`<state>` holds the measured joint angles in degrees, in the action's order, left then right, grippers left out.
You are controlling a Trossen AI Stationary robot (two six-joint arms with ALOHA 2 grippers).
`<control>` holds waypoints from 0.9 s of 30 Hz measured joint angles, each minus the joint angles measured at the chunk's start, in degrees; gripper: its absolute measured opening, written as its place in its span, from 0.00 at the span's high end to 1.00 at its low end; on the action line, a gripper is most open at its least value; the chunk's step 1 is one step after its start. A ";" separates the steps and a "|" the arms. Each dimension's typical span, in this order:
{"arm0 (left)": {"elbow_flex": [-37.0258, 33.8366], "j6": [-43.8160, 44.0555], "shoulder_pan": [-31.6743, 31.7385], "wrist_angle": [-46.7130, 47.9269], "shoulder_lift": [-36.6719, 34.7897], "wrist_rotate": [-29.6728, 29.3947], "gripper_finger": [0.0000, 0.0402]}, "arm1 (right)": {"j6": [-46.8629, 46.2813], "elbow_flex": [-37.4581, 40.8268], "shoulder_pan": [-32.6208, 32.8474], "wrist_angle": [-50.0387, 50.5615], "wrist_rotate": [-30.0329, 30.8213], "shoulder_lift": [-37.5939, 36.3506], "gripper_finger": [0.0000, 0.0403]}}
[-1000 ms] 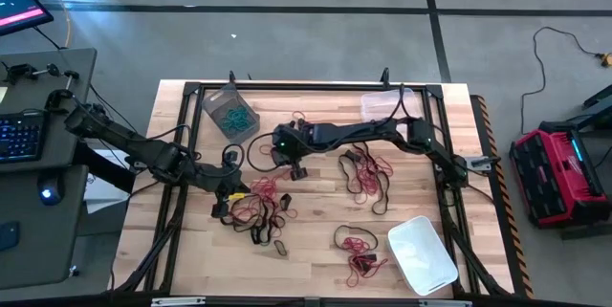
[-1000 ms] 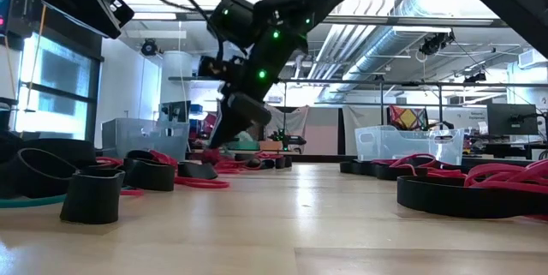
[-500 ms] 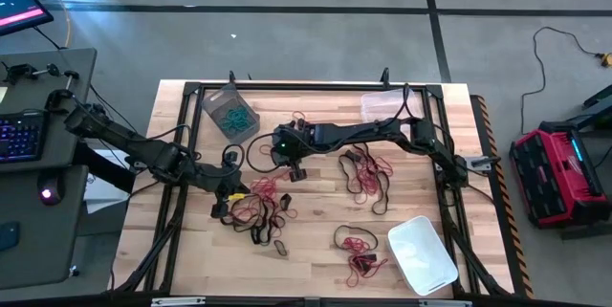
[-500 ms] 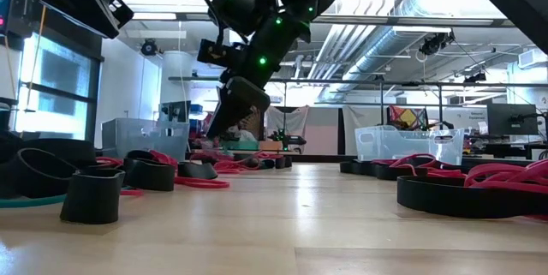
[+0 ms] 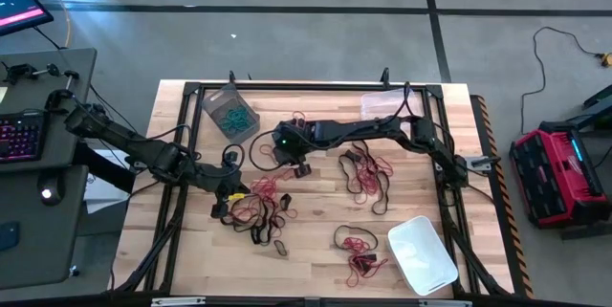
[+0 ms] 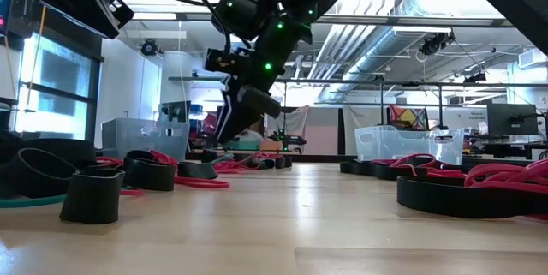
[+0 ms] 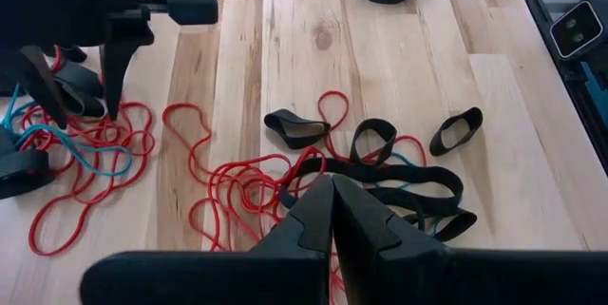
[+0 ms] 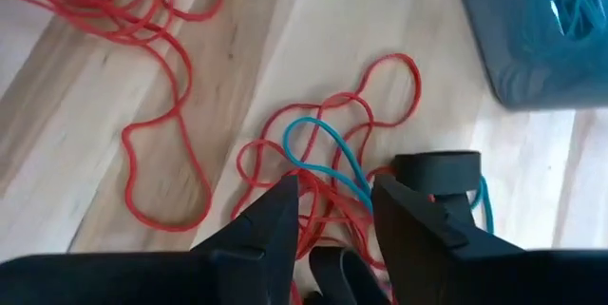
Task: Sort rubber bands into baskets
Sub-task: Put the blue rubber band into the black bin
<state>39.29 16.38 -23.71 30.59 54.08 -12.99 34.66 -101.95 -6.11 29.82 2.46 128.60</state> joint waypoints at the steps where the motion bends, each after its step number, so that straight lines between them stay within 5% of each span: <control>1: 0.00 0.00 0.00 0.00 0.00 0.00 1.00 | 0.85 0.00 0.00 -0.41 -0.06 0.23 0.69; 11: 0.00 -0.28 0.00 -0.07 -0.01 0.00 1.00 | 3.96 0.02 -1.06 -4.38 0.35 2.58 0.69; 27: 0.00 -0.36 0.00 -0.07 -0.01 0.02 1.00 | 4.28 0.04 -2.64 -6.15 -7.54 3.85 0.69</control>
<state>39.29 16.02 -23.70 30.52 54.06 -12.97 38.94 -101.91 -8.75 23.68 -5.08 132.44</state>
